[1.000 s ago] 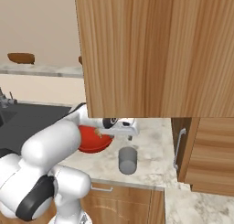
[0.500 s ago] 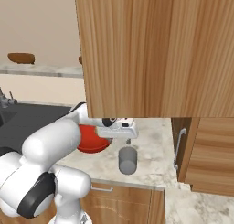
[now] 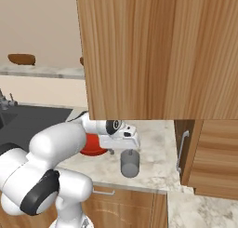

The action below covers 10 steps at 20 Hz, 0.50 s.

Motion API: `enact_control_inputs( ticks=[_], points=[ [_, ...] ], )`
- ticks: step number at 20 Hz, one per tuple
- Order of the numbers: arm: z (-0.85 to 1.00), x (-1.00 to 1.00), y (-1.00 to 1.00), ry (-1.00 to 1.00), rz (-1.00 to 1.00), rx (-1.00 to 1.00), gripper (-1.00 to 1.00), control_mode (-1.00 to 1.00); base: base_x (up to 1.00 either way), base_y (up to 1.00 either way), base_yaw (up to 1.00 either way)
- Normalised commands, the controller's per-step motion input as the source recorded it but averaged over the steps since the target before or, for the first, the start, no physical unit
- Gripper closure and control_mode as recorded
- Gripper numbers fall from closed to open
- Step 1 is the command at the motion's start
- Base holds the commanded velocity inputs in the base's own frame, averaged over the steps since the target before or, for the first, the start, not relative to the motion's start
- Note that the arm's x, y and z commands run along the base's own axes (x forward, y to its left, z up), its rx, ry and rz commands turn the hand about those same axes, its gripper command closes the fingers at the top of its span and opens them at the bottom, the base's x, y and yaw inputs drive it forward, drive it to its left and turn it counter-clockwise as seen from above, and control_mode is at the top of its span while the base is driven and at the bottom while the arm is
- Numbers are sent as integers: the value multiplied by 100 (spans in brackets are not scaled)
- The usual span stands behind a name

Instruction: Move the glass cup from next to the sink to the open cabinet. Then, move the bowl with the onion to the fridge to clear the area for faucet cleaning.

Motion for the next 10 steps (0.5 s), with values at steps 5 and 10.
enact_control_inputs(
  ticks=[5,10],
  points=[
    [-22,-3,0,0,0,0,-100,-100,0,0,0],
    [-12,1,-13,0,0,0,-100,-100,0,0,0]
  ],
)
